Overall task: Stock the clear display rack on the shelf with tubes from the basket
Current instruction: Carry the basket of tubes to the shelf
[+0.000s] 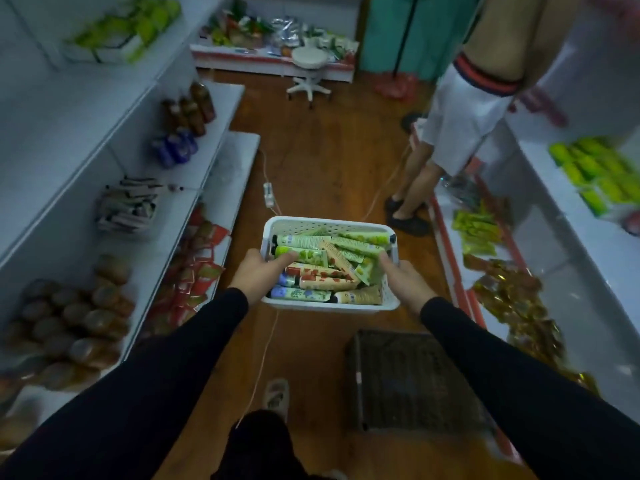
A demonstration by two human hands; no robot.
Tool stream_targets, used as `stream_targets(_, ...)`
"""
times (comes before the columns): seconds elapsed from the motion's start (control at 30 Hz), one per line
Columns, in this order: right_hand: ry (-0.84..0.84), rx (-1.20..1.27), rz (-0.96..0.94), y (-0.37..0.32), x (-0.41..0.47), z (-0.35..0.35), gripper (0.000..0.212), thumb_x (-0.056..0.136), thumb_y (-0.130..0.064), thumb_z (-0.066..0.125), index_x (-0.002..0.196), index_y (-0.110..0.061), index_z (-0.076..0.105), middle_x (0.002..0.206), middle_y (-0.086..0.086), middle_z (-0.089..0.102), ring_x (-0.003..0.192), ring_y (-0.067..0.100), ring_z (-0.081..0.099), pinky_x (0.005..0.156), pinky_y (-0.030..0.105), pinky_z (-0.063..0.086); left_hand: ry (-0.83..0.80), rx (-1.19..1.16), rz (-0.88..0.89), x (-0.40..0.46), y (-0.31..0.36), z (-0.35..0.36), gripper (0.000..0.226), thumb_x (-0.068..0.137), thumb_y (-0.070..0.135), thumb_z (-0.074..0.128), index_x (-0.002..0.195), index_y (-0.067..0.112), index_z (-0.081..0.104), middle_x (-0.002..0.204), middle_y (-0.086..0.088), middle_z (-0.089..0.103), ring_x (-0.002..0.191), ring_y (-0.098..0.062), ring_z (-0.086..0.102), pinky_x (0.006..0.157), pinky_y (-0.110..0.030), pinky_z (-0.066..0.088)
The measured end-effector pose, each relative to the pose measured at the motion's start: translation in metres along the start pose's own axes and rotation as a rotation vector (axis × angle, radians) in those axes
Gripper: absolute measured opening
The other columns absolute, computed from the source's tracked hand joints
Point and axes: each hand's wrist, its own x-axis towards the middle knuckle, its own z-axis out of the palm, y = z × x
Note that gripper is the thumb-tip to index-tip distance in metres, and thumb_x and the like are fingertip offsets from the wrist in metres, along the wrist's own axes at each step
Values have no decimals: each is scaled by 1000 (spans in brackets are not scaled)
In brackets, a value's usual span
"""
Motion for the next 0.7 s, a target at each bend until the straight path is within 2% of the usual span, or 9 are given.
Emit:
stream_targets(0.07, -50, 4, -2, -5, 60, 10, 119, 48, -103, 37, 130, -19, 55, 125, 1, 63, 110, 20, 62, 100, 45, 48, 23, -22, -17, 39, 2, -19, 99, 45, 82, 77, 115, 14, 61, 100, -11, 73, 87, -28, 73, 77, -48, 60)
stream_targets(0.2, -34, 12, -15, -70, 126, 36, 106, 54, -99, 40, 123, -20, 60, 116, -1, 68, 104, 18, 65, 97, 44, 51, 22, -46, -12, 115, 26, -53, 99, 51, 83, 75, 126, 23, 53, 115, -3, 70, 99, -22, 70, 86, -46, 57)
stream_targets(0.23, -41, 12, -25, -91, 136, 41, 100, 59, -96, 42, 122, -21, 60, 116, -1, 68, 104, 17, 66, 96, 44, 51, 32, -40, -7, 131, 35, -61, 97, 54, 82, 73, 127, 22, 52, 115, -2, 69, 100, -20, 69, 87, -45, 57)
stream_targets(0.3, -78, 14, -48, -122, 162, 47, 71, 82, -77, 43, 118, -20, 64, 112, -2, 71, 102, 16, 67, 95, 41, 52, 36, -36, -4, 159, 59, -76, 94, 57, 81, 72, 125, 18, 52, 112, -3, 69, 99, -20, 70, 87, -44, 57)
stream_targets(0.33, -86, 19, -59, -134, 180, 48, 64, 88, -70, 42, 118, -19, 64, 112, -2, 71, 103, 15, 67, 96, 40, 52, 32, -37, -8, 176, 70, -84, 97, 54, 83, 72, 123, 17, 54, 111, -3, 70, 98, -19, 70, 86, -44, 57)
stream_targets(0.4, -71, 17, -42, -154, 217, 49, 76, 84, -77, 41, 127, -16, 59, 120, 0, 67, 109, 17, 64, 99, 41, 49, 40, -15, -17, 212, 89, -98, 103, 49, 85, 72, 122, 13, 56, 110, -9, 71, 96, -21, 71, 85, -45, 58)
stream_targets(0.5, -80, 12, -10, -171, 291, 43, 111, 61, -97, 39, 137, -17, 49, 131, 2, 60, 116, 21, 59, 102, 44, 47, 52, -27, -24, 264, 118, -107, 101, 53, 81, 74, 118, 6, 57, 102, -14, 71, 90, -25, 73, 81, -46, 60)
stream_targets(0.53, -80, 10, 18, -174, 322, 39, 117, 56, -100, 39, 138, -18, 47, 131, 2, 60, 116, 21, 59, 101, 45, 47, 55, -31, -26, 281, 131, -107, 99, 55, 79, 75, 117, 4, 57, 101, -15, 71, 88, -25, 73, 80, -46, 60)
stream_targets(0.7, -121, 34, 2, -215, 453, 22, 118, 52, -101, 42, 138, -21, 46, 133, 0, 59, 117, 21, 59, 101, 46, 47, 85, -28, -21, 375, 185, -101, 67, 71, 61, 73, 111, 8, 63, 97, -11, 74, 87, -22, 74, 82, -45, 60)
